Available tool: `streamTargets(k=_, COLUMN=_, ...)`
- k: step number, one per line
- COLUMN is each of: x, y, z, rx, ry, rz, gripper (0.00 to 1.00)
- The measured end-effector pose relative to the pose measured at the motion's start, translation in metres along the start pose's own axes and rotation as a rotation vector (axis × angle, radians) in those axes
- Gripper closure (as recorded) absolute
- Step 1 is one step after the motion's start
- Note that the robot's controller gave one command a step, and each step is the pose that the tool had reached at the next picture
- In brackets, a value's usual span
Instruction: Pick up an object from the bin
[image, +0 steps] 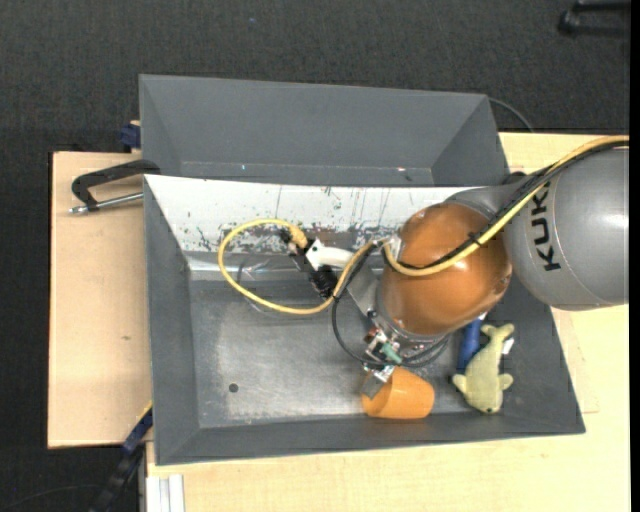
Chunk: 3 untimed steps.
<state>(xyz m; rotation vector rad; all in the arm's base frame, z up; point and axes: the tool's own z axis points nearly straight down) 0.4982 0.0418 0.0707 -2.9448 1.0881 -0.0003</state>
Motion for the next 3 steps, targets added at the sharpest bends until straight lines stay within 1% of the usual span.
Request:
streamTargets(k=1, x=-0.0029, y=0.0, z=0.0005, rx=-0.002, ry=-0.006, rz=0.001, gripper=0.0)
streamTargets(k=2, x=0.0001, y=0.0001, z=0.0, rx=-0.001, ry=0.0, rz=0.0, gripper=1.0)
streamTargets(k=3, x=-0.0007, y=0.0003, z=0.0004, rx=-0.002, ry=-0.002, rz=0.001, gripper=0.0)
